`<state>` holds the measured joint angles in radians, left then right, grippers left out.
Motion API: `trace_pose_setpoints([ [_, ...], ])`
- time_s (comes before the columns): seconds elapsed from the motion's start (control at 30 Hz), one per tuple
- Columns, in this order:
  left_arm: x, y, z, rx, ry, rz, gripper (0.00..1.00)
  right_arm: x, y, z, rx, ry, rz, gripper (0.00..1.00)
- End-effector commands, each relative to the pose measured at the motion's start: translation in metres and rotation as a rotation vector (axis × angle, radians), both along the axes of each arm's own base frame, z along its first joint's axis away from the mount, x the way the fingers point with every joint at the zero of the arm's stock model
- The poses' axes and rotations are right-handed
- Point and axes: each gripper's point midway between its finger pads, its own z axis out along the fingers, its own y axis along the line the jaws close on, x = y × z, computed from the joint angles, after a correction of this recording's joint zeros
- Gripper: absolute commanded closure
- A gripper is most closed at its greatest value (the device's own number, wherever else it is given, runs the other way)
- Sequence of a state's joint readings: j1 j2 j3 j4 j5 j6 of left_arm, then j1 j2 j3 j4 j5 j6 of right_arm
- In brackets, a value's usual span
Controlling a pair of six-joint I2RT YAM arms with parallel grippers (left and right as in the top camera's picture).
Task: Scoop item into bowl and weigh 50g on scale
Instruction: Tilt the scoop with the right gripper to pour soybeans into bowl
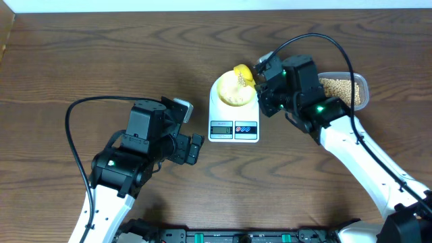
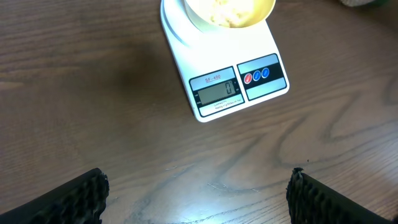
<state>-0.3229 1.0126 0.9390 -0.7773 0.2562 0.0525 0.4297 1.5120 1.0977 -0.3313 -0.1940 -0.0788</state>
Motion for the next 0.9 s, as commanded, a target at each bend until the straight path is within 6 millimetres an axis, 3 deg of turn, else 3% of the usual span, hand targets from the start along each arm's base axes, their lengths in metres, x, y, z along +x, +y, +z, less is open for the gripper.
trace_pose_setpoints([
  [0.0, 0.000, 0.001, -0.002, 0.010, 0.000, 0.002, 0.06, 0.004, -0.002, -0.003, -0.111, -0.073, 0.036, 0.99],
  [0.3, 0.000, 0.001, -0.002, 0.010, 0.000, 0.002, 0.07, 0.014, 0.009, 0.013, -0.149, -0.194, 0.041, 0.99],
  [0.6, 0.000, 0.001, -0.002, 0.010, 0.000, 0.002, 0.06, 0.004, 0.020, 0.010, -0.197, -0.201, 0.057, 0.99],
  [0.77, 0.000, 0.001, -0.002, 0.010, 0.000, 0.002, 0.07, 0.002, 0.017, 0.013, -0.068, -0.115, -0.062, 0.99],
  [0.87, 0.000, 0.001, -0.002, 0.010, 0.000, 0.002, 0.06, -0.008, 0.018, 0.020, 0.023, -0.049, -0.043, 0.99],
])
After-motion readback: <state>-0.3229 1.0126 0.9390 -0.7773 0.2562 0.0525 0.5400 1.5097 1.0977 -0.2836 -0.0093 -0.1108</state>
